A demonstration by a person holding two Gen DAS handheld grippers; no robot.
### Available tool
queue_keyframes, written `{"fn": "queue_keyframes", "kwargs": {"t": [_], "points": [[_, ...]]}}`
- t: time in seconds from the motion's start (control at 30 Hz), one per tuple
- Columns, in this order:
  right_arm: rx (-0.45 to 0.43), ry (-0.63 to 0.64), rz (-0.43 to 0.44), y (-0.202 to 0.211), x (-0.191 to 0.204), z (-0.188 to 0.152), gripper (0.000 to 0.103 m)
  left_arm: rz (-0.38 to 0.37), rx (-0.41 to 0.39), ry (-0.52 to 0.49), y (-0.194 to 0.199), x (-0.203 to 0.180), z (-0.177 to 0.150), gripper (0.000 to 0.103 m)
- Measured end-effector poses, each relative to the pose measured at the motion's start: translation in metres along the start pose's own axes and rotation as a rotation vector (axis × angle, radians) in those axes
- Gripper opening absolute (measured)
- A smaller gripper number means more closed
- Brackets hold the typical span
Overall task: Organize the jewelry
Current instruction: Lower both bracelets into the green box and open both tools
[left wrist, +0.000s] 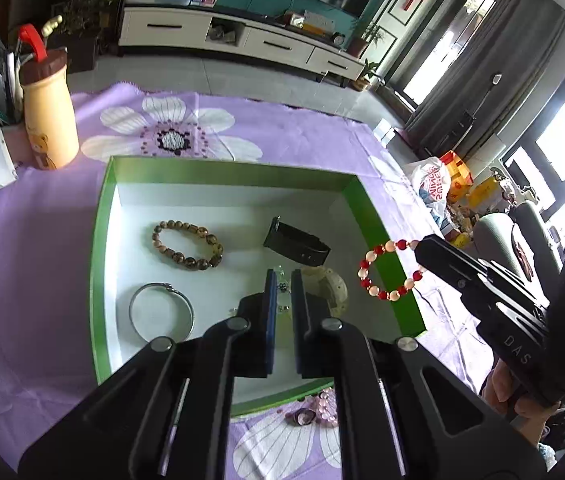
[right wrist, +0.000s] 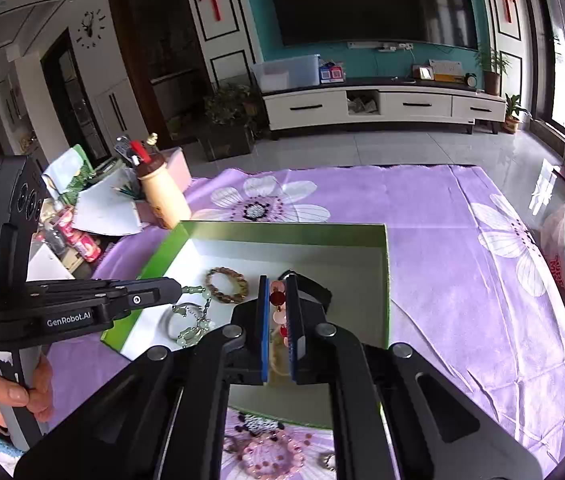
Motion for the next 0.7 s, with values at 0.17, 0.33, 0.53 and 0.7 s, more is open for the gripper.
{"fn": "queue_keyframes", "kwargs": {"t": [0.17,0.33,0.53,0.7], "points": [[0.031,-0.016,-0.043,-0.016,-0.019,-0.006,0.007,0.02,0.046,0.014,-0.028,0.006,-0.003,0.007],[0.072,-0.031,-0.068,-0.032,-0.035,-0.015,0.007,0.045,0.072,0.017,-0.046,0.012,-0.009,0.006],[0.108,-0.047,-0.097,-0.043,-0.045,-0.025,0.007,0.067,0.078,0.009,-0.051,0.016,-0.009,0.006],[0.103,-0.101,-0.096,-0.041,-0.054,-0.026,0.02,0.073,0.051,-0.004,-0.042,0.014,-0.006,0.007]]}}
Point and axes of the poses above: each gripper's, at about its wrist camera, not at the fingertips, and y roughly against the way its jaws point, x to its left, z to its top, the point moved 7 cm from there along -y, roughly the way its jaws point, and after that the axes turned 7 degrees about z, right-handed, at the moved point
